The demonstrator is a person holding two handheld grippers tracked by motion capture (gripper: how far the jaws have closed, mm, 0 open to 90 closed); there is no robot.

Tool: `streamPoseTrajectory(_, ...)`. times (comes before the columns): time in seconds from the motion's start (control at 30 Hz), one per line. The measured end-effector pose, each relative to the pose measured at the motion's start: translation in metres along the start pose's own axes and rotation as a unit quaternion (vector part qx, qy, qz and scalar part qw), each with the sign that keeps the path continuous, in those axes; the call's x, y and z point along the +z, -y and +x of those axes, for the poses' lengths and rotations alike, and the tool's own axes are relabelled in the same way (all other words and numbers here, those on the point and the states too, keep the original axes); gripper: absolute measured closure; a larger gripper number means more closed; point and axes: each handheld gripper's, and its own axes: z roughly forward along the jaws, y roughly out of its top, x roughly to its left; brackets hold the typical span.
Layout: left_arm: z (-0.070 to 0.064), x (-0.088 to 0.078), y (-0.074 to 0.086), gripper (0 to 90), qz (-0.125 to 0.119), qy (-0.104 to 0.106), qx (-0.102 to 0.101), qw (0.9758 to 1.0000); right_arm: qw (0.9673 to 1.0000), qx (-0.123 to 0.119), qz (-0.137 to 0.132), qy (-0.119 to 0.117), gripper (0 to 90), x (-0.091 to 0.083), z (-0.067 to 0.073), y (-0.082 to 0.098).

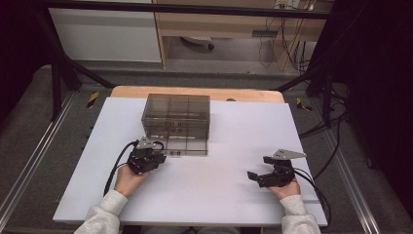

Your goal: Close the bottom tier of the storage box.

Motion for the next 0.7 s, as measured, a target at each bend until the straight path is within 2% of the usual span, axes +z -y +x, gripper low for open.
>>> streamPoseTrajectory(0.33,0.0002,0.0039,-0.0012,87.5,0.001,-0.002,-0.001,1.0000,1.0000,-0.001,0.000,0.000,0.9,-0.0001,-0.0003,-0.0001)
streamPoseTrajectory(0.7,0.0014,0.0074,-0.0033,89.2,0.002,-0.002,-0.004,1.0000,1.0000,-0.001,0.001,0.000,0.9,-0.0001,0.0001,0.0001)
